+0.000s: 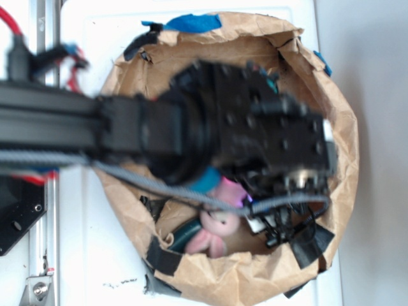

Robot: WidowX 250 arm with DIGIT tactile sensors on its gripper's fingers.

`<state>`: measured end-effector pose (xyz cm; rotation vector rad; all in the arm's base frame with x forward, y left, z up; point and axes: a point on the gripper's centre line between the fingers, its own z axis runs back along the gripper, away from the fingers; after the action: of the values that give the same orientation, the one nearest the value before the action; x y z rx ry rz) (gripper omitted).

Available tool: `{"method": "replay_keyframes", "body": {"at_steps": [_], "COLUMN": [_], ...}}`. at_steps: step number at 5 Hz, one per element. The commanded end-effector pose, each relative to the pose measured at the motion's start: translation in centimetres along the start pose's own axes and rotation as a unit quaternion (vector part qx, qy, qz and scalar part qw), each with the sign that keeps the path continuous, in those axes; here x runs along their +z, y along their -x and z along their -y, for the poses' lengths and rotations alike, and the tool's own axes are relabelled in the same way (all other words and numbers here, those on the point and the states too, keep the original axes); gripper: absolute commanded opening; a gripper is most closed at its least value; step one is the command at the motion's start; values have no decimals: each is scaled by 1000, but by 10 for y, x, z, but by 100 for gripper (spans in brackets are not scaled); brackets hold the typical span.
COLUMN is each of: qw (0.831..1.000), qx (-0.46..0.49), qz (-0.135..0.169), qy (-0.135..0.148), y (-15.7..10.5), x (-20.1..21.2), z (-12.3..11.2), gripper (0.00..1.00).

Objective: Grab the pink bunny.

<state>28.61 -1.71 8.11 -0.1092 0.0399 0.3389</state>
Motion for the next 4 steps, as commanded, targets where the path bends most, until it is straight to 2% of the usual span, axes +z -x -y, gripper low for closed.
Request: {"method": "replay_keyframes", "body": {"at_steps": [1, 2, 3, 4], "qw": [997, 995, 992, 993], "qx": [-48, -56, -62, -55], "qz": [33, 40, 68, 65], "qy": [57, 75, 83, 80], "y": [-15, -21, -17, -20], "x": [61, 74, 85, 83], "z": [-21, -26, -25, -24], "gripper": [0, 0, 0, 0]}}
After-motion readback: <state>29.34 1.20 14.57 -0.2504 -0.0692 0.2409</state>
